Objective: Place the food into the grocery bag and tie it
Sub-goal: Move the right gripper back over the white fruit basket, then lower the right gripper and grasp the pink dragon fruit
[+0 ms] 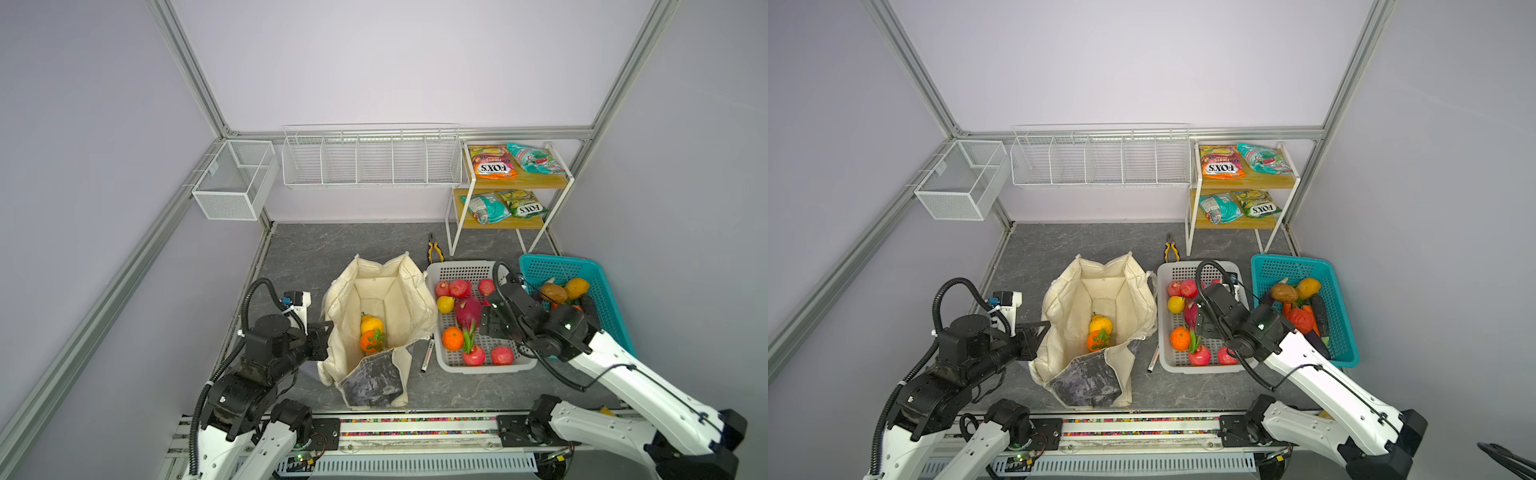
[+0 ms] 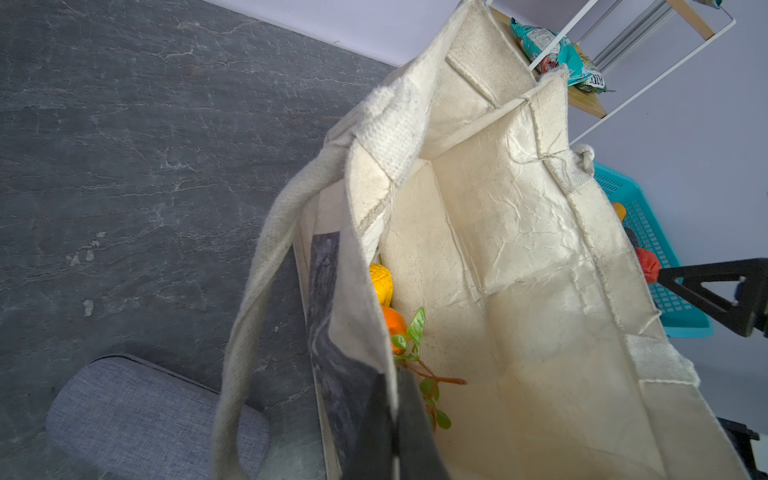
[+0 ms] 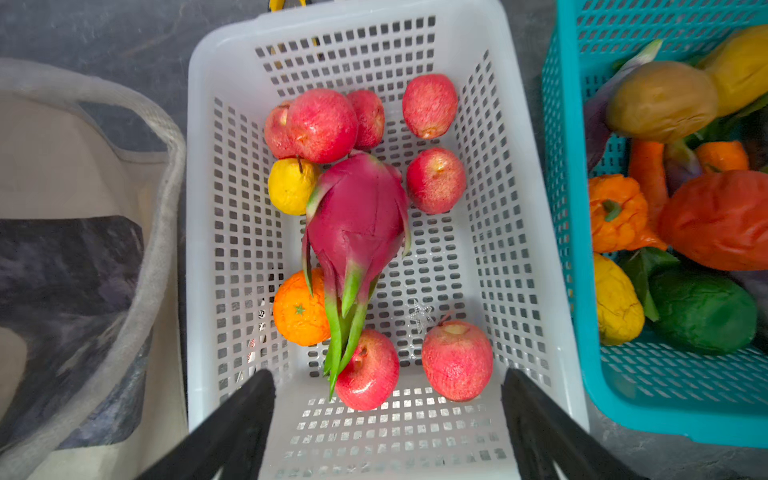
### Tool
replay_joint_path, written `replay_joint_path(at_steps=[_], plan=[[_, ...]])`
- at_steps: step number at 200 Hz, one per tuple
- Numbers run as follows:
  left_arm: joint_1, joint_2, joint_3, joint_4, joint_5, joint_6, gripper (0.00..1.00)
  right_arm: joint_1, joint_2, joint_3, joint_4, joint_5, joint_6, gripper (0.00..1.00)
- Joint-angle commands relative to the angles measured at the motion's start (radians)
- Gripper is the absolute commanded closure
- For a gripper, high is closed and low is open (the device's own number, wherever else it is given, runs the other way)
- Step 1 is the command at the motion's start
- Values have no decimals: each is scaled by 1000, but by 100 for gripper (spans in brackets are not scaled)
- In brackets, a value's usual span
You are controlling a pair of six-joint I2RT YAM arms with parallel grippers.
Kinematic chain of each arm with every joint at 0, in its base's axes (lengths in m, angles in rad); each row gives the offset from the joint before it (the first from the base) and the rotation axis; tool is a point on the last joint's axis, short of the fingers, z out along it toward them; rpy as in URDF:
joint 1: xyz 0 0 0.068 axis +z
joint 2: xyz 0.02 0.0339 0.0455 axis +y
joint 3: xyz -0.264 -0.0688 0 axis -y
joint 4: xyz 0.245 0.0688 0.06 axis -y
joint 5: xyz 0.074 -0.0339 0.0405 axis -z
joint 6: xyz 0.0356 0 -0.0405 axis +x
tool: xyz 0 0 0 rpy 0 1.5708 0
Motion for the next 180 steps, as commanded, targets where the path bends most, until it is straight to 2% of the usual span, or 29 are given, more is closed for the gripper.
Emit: replay_joint_path(at_steps=[1, 58, 124, 180], plan=[[-3, -11, -11, 13, 11, 12, 100, -52, 71, 14, 67, -133, -114, 12], [-3, -20, -11, 15, 21, 15, 100, -176, 315, 108, 79, -300, -300, 11], [-3, -35, -12, 17, 32, 19, 100, -228, 485, 224, 68, -281, -436, 11], [-3, -57, -13, 21, 29, 18, 100, -267, 566, 260, 80, -325, -454, 11]])
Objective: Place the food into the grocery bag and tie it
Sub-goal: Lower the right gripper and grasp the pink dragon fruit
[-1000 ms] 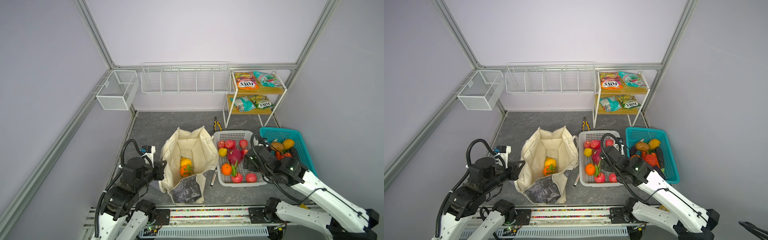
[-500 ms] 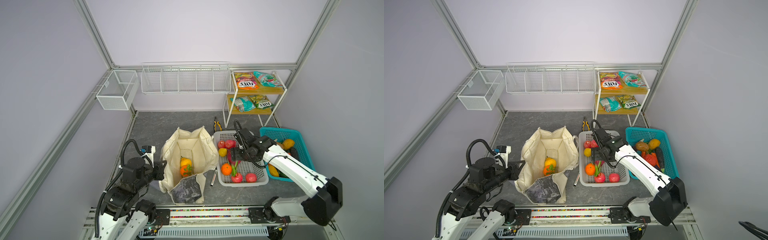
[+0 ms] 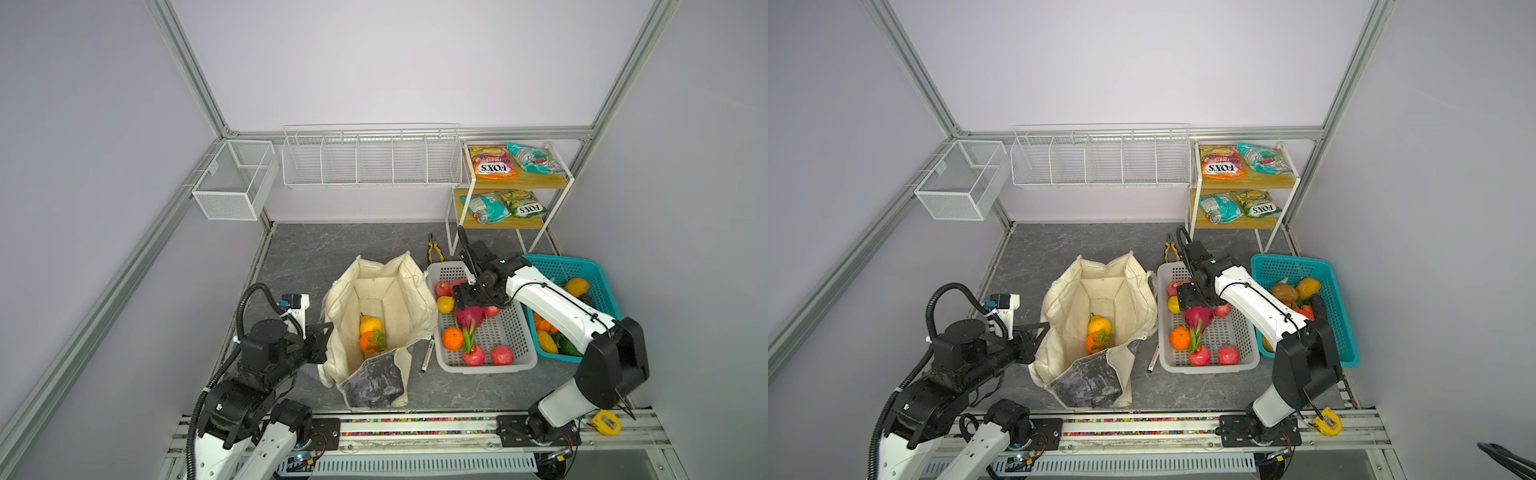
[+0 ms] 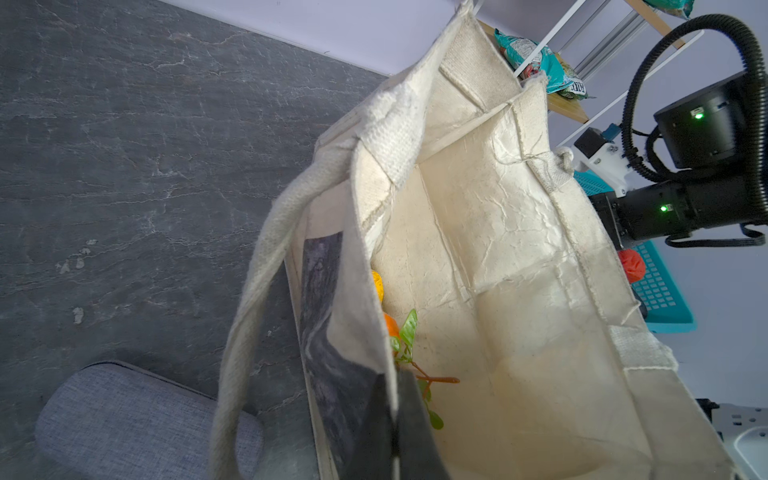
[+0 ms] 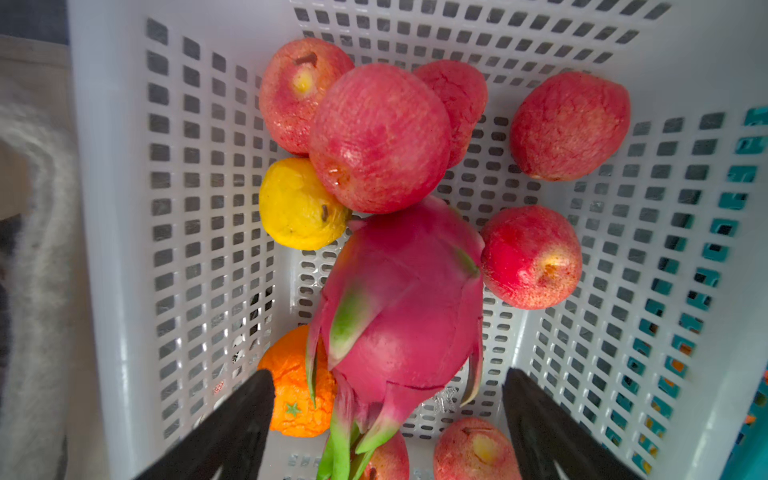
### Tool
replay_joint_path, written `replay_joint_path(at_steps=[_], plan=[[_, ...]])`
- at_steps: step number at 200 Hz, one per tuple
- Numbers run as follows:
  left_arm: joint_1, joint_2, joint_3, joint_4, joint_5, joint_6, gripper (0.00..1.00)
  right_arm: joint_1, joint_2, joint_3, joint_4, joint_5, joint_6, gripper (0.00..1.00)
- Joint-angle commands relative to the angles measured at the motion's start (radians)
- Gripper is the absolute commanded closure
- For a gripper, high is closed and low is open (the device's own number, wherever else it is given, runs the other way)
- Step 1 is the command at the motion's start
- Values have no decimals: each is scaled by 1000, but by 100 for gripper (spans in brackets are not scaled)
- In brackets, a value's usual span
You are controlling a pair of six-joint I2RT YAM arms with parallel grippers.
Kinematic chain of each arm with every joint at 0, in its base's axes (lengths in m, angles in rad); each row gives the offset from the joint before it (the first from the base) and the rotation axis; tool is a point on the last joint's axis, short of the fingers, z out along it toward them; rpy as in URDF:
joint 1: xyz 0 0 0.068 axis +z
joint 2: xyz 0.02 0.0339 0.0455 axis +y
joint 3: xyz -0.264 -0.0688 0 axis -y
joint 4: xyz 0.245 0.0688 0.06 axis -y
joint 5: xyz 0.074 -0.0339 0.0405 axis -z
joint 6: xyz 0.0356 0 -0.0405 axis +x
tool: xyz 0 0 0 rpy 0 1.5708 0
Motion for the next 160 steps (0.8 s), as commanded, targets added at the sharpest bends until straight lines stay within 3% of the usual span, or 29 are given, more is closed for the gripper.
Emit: replay_joint_path(at_steps=[1, 59, 160], plan=[[-3, -13, -5, 16, 12, 18, 100, -13, 20, 20, 2, -32, -28, 11], [-3, -16, -6, 18, 15, 19, 100, -35, 74, 20, 49, -82, -3, 11], [-3, -24, -6, 19, 16, 19, 100, -59, 123, 38, 24, -42, 19, 11]])
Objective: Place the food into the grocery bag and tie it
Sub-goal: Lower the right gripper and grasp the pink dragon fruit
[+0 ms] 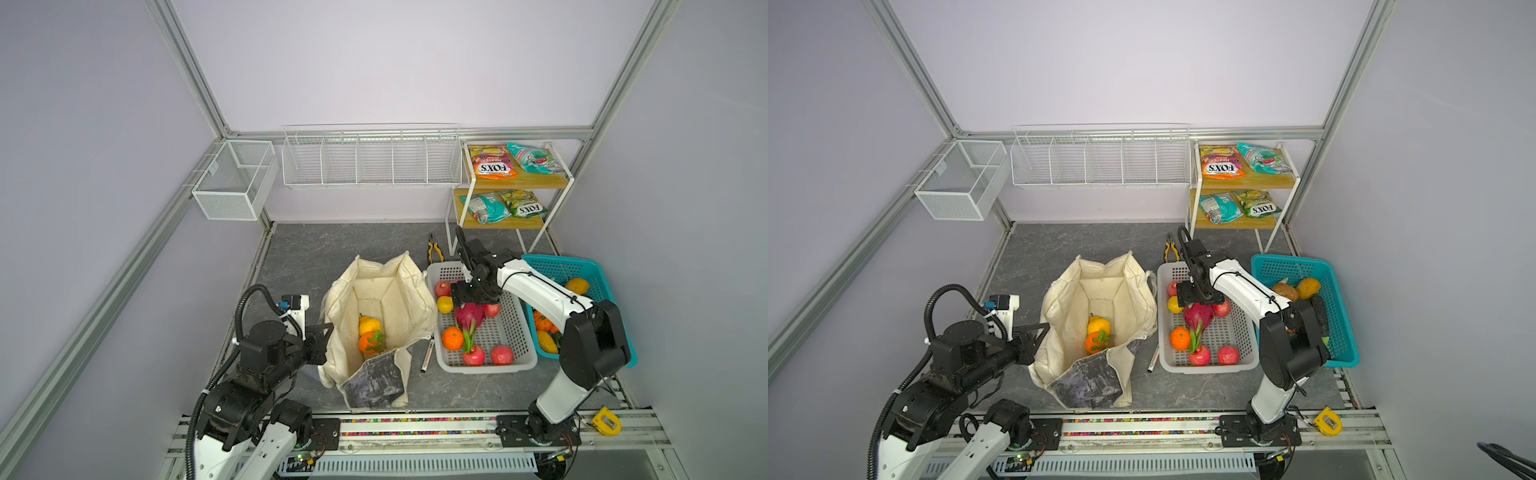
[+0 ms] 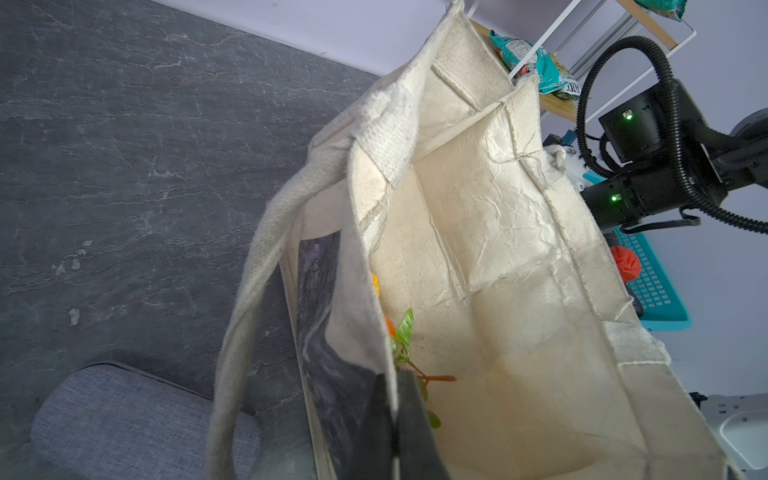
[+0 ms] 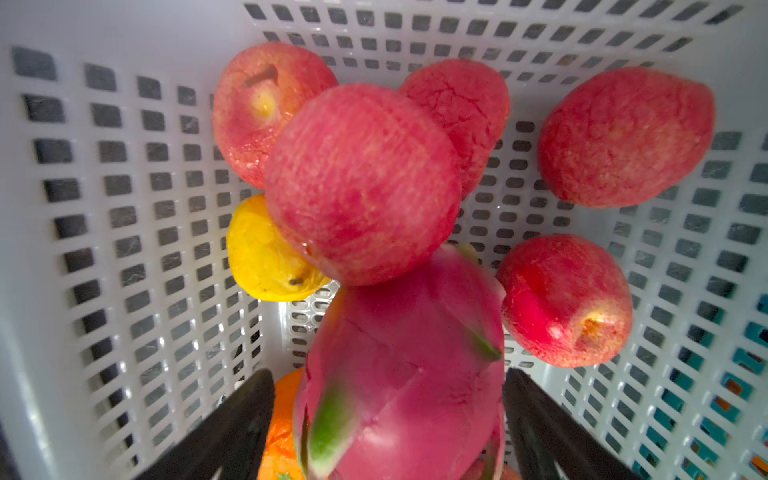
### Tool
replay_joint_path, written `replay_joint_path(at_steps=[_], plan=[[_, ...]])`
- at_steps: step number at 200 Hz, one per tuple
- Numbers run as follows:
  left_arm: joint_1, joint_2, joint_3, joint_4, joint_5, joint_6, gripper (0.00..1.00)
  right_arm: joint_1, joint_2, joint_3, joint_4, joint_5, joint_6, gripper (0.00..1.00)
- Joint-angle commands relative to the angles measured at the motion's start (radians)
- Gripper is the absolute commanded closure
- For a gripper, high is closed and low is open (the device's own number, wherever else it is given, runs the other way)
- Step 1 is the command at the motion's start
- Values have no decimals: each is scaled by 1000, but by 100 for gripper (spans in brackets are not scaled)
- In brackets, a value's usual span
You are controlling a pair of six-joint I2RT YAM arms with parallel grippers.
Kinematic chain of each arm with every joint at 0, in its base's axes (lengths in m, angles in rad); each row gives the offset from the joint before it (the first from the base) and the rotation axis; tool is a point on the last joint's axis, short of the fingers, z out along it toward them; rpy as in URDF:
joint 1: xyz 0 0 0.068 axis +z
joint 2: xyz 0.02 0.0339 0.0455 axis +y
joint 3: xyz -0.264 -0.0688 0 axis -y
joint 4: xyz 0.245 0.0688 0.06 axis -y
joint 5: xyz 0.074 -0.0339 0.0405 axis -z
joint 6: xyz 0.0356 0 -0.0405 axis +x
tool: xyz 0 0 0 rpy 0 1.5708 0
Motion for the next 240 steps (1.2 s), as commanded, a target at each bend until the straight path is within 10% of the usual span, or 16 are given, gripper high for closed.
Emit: replay_joint_path(at_steps=[1, 240], plan=[[-2, -16, -5, 18, 9, 19, 100, -9, 5, 14, -17, 11, 9, 11], [-4, -26, -5, 17, 5, 17, 100, -38, 89, -61, 38, -104, 36, 4]])
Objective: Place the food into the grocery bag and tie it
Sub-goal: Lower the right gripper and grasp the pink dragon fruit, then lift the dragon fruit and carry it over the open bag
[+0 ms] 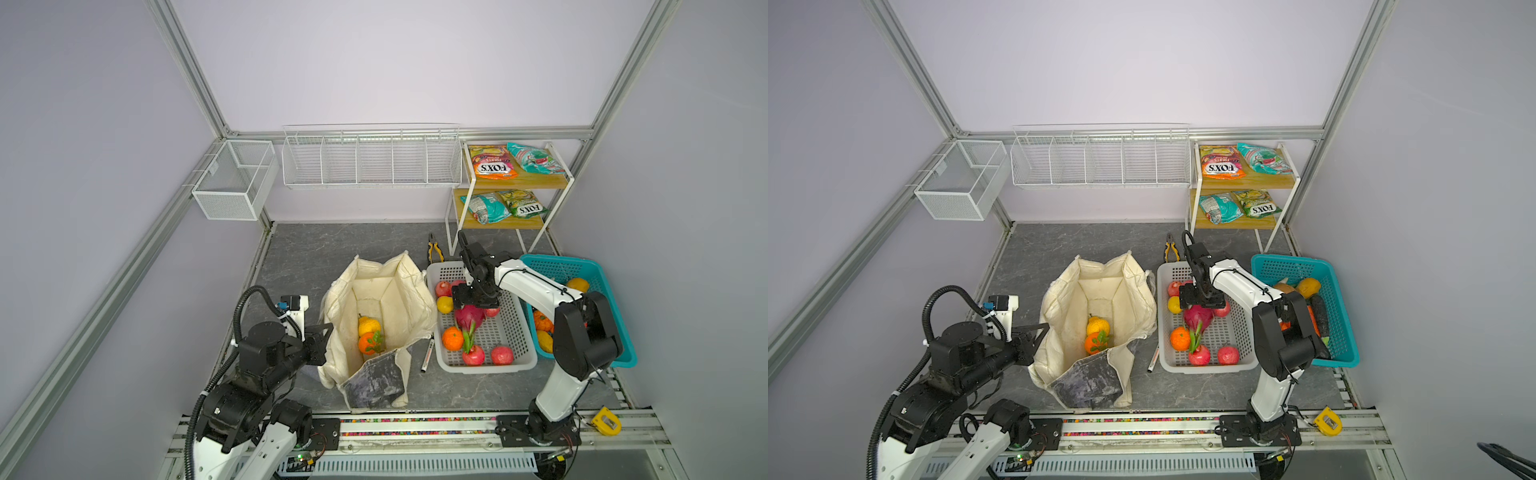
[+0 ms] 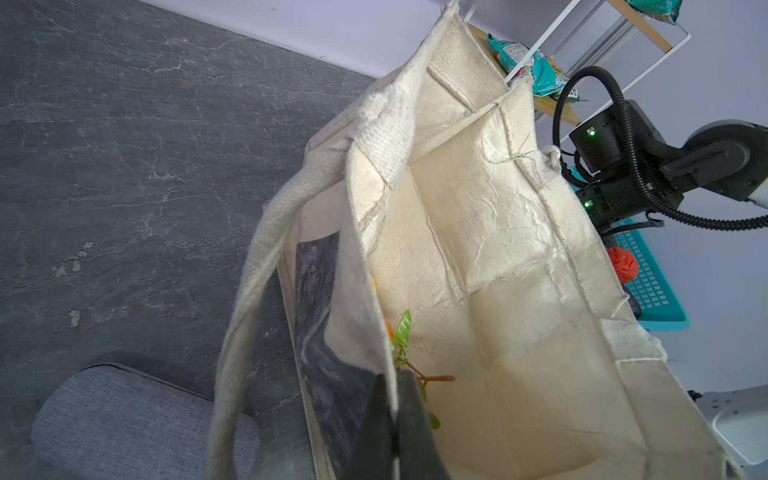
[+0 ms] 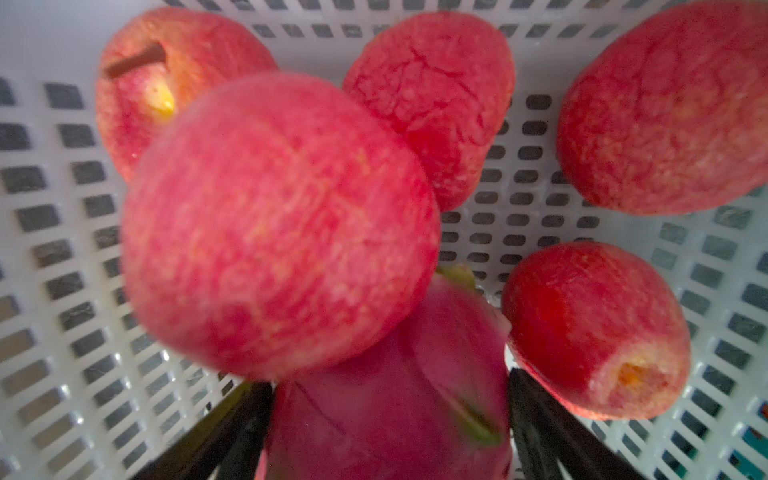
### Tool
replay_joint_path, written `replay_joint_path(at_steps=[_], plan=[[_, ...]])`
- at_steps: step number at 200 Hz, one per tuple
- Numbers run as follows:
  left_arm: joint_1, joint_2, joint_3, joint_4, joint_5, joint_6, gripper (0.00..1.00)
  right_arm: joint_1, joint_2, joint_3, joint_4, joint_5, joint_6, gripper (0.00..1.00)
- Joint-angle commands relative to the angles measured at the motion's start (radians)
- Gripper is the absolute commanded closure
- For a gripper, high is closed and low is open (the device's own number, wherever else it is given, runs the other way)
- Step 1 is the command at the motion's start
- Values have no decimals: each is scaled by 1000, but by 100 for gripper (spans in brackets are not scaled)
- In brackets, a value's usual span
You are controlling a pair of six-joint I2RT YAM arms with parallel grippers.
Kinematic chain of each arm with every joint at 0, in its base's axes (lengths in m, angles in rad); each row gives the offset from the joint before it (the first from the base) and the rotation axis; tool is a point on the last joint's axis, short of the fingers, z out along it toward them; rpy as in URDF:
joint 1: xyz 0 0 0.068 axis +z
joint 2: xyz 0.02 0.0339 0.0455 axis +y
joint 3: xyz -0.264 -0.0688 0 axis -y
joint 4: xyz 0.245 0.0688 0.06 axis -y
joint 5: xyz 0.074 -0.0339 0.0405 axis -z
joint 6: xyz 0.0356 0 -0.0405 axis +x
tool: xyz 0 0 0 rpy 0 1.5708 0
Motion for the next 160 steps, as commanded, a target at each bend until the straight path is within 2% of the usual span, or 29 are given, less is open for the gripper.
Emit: replay_joint_path(at_steps=[1, 7, 40, 66, 113, 160], plan=[[-4, -16, -5, 18, 5, 17, 100, 0, 24, -25, -6, -50, 12, 3], [-3, -18, -5, 17, 3, 17, 100, 0, 20, -25, -6, -52, 14, 0], [-4, -21, -4, 18, 3, 16, 100, 0, -13, -25, -13, -55, 22, 14], [-3, -19, -4, 17, 0, 16, 100, 0, -53, -23, -35, -54, 29, 21], [-4, -18, -5, 16, 2, 16, 100, -1, -200, 27, -155, -5, 37, 22], [-4, -17, -5, 18, -1, 14, 100, 0, -330, 163, -304, 49, 25, 22]])
